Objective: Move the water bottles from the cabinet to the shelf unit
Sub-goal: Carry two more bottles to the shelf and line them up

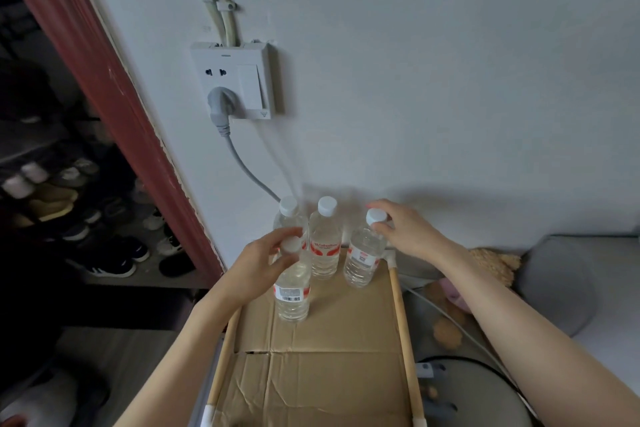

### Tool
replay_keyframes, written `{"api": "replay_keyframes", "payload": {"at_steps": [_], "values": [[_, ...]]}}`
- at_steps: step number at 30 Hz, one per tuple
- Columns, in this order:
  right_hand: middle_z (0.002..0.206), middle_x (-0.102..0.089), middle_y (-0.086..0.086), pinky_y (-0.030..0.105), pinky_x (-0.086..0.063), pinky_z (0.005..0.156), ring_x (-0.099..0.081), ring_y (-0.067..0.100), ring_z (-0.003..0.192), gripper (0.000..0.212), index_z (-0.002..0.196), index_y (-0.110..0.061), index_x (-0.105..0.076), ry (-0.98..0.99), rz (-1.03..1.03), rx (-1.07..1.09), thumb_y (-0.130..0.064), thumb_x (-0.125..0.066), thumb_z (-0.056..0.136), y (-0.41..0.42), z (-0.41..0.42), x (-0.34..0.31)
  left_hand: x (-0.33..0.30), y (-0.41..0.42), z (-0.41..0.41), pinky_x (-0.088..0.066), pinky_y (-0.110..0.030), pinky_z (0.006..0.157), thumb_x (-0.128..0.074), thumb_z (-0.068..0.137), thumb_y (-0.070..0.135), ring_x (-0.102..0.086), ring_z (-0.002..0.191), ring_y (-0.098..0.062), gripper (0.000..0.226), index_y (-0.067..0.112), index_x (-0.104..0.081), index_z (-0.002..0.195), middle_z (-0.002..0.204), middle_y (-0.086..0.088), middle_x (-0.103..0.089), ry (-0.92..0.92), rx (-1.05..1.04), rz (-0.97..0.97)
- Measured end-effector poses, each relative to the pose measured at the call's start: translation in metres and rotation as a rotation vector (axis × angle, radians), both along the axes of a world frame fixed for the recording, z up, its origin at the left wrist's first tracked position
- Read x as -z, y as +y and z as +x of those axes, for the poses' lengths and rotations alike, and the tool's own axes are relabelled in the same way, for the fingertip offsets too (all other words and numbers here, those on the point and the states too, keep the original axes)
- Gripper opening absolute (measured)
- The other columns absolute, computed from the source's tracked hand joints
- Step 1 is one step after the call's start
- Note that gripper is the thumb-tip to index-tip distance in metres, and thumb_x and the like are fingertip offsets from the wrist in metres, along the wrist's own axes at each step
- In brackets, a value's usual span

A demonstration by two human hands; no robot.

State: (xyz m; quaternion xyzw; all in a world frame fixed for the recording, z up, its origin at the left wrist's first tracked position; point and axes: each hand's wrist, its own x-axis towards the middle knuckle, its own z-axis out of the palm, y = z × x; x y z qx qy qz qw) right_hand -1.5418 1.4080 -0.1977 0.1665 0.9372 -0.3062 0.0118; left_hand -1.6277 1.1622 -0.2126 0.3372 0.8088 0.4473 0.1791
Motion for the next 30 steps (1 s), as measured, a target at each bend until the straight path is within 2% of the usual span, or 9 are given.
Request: {"api": "replay_keyframes", "payload": {"at_steps": [3,5,8,10,14,18,21,26,30], "values": [[0.100,-0.059,0.000,0.030,-0.046,0.075,-0.055,0.017,0.088,0.031,0.108,-0.017,-0.051,0.020,0.071,0.081,-0.037,-0.059,0.085,-0.001,-0.002,-0.002,0.000,0.002,-0.002,-0.042,-0.021,0.091,-0.064,0.082,0.012,-0.057,0.103,-0.008,0.032,0.021,-0.058,0.112,0.106,0.005,-0.064,0.025,-0.099,-0.003],[0.092,-0.058,-0.001,0.032,-0.047,0.073,-0.055,0.017,0.083,0.031,0.099,-0.018,-0.051,0.038,0.090,0.105,-0.042,-0.062,0.082,-0.001,-0.003,-0.002,0.002,0.002,-0.003,-0.041,-0.014,0.080,-0.069,0.078,0.019,-0.057,0.097,-0.007,0.031,0.021,-0.058,0.107,0.102,0.006,-0.064,0.059,-0.186,-0.016],[0.099,-0.055,-0.004,0.031,-0.046,0.076,-0.054,0.016,0.092,0.038,0.108,-0.020,-0.048,0.041,0.023,0.066,-0.040,-0.064,0.080,-0.002,-0.001,0.001,0.003,0.001,-0.003,-0.038,-0.011,0.075,-0.072,0.075,0.023,-0.056,0.094,-0.008,0.034,0.020,-0.057,0.106,0.099,0.005,-0.063,0.071,-0.245,-0.013],[0.107,-0.052,-0.002,0.031,-0.044,0.078,-0.053,0.018,0.097,0.043,0.117,-0.019,-0.042,-0.007,-0.008,0.045,-0.034,-0.063,0.083,-0.001,0.000,0.004,0.001,-0.001,-0.003,-0.042,-0.016,0.081,-0.071,0.076,0.022,-0.055,0.097,-0.008,0.038,0.019,-0.056,0.110,0.103,0.004,-0.062,0.048,-0.220,-0.011],[0.106,-0.057,0.006,0.035,-0.046,0.074,-0.055,0.021,0.087,0.031,0.112,-0.020,-0.037,0.008,-0.007,0.071,-0.030,-0.055,0.089,-0.003,0.000,0.015,-0.004,-0.008,-0.002,-0.041,-0.027,0.095,-0.062,0.084,0.015,-0.051,0.109,-0.007,0.044,0.021,-0.048,0.125,0.117,0.004,-0.057,-0.022,-0.069,-0.039],[0.109,-0.057,0.004,0.037,-0.050,0.080,-0.056,0.022,0.096,0.029,0.111,-0.021,-0.039,0.072,-0.054,0.125,-0.028,-0.056,0.089,-0.009,-0.002,0.017,-0.004,-0.008,-0.003,-0.041,-0.023,0.091,-0.059,0.085,0.010,-0.055,0.106,-0.008,0.030,0.025,-0.055,0.111,0.108,0.007,-0.062,-0.038,-0.100,-0.009],[0.109,-0.058,0.006,0.042,-0.050,0.082,-0.056,0.023,0.097,0.028,0.109,-0.020,-0.041,0.101,-0.064,0.163,-0.028,-0.057,0.088,-0.011,-0.005,0.019,0.000,-0.006,-0.002,-0.042,-0.027,0.093,-0.061,0.084,0.016,-0.055,0.105,-0.008,0.021,0.021,-0.053,0.102,0.103,0.009,-0.062,-0.006,-0.141,-0.010],[0.110,-0.059,0.007,0.045,-0.050,0.084,-0.056,0.026,0.100,0.028,0.110,-0.020,-0.041,0.121,-0.082,0.184,-0.028,-0.057,0.088,-0.014,-0.012,0.020,-0.001,-0.001,0.001,-0.040,-0.025,0.083,-0.062,0.083,0.016,-0.055,0.095,-0.009,0.022,0.008,-0.046,0.097,0.090,0.009,-0.059,-0.012,-0.245,0.016],[0.112,-0.058,0.006,0.043,-0.050,0.085,-0.056,0.025,0.102,0.030,0.112,-0.020,-0.041,0.127,-0.089,0.181,-0.027,-0.057,0.088,-0.014,-0.014,0.020,-0.001,0.003,0.003,-0.038,-0.023,0.081,-0.061,0.085,0.014,-0.054,0.094,-0.011,0.021,0.008,-0.045,0.098,0.094,0.003,-0.059,0.006,-0.284,0.030]]}}
